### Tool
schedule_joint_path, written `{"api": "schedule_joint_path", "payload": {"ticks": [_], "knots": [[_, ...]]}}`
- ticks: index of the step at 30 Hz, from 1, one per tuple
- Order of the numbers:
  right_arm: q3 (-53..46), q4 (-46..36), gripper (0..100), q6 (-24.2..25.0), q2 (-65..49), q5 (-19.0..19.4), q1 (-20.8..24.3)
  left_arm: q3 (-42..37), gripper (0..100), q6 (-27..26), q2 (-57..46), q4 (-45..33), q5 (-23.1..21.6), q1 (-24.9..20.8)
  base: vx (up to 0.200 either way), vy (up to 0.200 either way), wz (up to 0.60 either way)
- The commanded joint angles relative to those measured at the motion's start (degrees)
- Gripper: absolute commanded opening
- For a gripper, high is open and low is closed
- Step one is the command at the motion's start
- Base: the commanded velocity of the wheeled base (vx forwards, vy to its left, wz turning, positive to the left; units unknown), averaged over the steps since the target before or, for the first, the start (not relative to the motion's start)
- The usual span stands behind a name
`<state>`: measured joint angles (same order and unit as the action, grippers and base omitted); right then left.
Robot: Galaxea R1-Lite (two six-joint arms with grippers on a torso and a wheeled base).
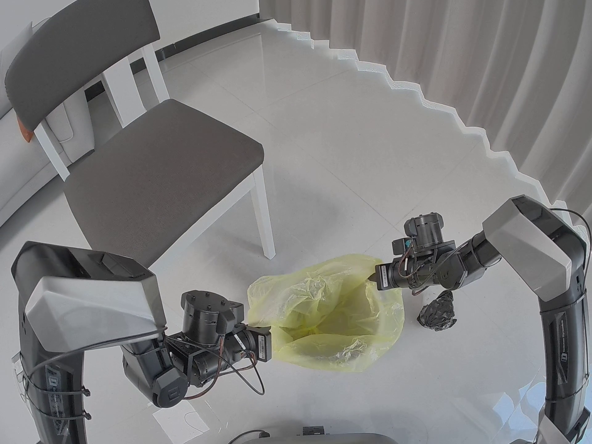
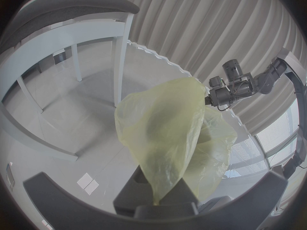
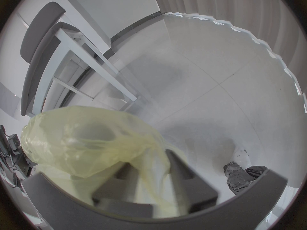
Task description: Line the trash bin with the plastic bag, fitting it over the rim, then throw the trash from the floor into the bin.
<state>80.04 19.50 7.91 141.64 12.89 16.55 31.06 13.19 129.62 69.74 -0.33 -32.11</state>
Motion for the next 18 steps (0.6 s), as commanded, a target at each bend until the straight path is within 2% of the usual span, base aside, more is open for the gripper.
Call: {"api": "schedule_joint_path", "payload": {"ticks": [1, 9, 12, 15, 18], "knots": [[-0.15, -0.08, 100, 0.0, -0.23, 0.03, -1.0, 0.14, 0, 0.08, -0.16, 0.04, 0.42, -0.15, 0.0, 0.0, 0.0], [-4.28, 0.09, 100, 0.26, -8.4, 0.39, -1.61, -0.12, 0, 0.34, -0.69, 0.13, 2.44, 0.73, 0.0, 0.0, 0.0], [-7.89, 0.01, 100, 0.0, -13.15, 1.0, -1.7, -2.59, 0, 2.45, -1.48, 0.48, 3.58, -0.41, 0.0, 0.0, 0.0], [-12.54, 0.01, 100, -0.7, -16.4, 1.0, -1.7, -3.29, 0, 5.09, 1.77, 3.21, 4.64, -1.46, 0.0, 0.0, 0.0], [-15.36, 0.27, 100, -1.94, -16.31, 1.0, -1.7, -5.92, 0, 5.27, 3.27, 7.43, 5.95, -2.34, 0.0, 0.0, 0.0]]}}
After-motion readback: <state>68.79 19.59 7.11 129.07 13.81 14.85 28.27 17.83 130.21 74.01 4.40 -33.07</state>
